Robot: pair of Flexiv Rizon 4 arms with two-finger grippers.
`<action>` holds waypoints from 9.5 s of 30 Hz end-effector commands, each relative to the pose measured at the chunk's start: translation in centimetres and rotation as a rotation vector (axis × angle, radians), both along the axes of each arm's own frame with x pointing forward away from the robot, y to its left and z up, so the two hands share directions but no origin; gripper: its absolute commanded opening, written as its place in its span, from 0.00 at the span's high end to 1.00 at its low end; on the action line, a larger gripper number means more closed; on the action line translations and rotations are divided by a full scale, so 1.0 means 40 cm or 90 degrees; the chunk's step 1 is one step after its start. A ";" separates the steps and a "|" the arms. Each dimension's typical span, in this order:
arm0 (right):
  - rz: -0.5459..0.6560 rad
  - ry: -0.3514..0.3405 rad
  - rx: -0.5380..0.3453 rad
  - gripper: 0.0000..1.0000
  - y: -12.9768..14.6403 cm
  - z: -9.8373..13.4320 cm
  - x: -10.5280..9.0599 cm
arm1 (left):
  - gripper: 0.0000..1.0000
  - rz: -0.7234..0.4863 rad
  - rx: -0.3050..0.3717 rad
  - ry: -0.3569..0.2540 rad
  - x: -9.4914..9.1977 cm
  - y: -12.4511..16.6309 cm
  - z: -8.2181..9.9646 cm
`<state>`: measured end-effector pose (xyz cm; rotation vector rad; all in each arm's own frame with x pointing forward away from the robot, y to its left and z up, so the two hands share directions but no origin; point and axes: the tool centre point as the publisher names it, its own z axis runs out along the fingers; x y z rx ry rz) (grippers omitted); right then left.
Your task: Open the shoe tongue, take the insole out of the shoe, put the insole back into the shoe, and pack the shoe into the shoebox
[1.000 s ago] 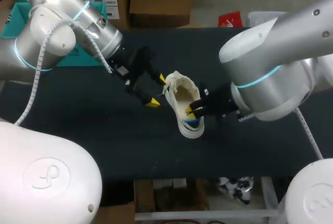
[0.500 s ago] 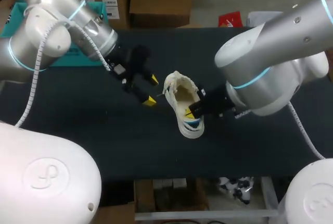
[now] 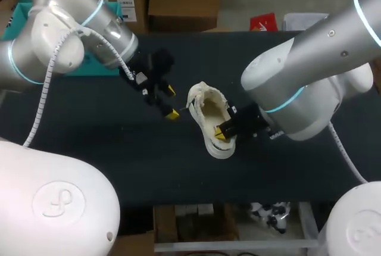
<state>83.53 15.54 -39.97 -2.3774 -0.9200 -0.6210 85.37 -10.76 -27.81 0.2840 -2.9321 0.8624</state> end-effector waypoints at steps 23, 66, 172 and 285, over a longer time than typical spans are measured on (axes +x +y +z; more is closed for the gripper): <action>0.151 -0.067 0.154 0.00 -0.134 0.231 -0.024 | 0.00 0.178 0.097 -0.002 -0.008 -0.013 -0.031; 0.502 -0.141 -0.215 0.00 -0.270 0.341 0.003 | 0.00 0.611 0.161 0.071 -0.030 -0.114 -0.107; 1.573 -0.616 -0.516 0.00 -0.575 0.511 0.070 | 1.00 0.299 0.165 -0.253 0.328 0.105 0.258; 1.573 -0.616 -0.516 0.00 -0.575 0.511 0.070 | 0.00 0.093 0.224 -0.192 0.802 0.892 0.175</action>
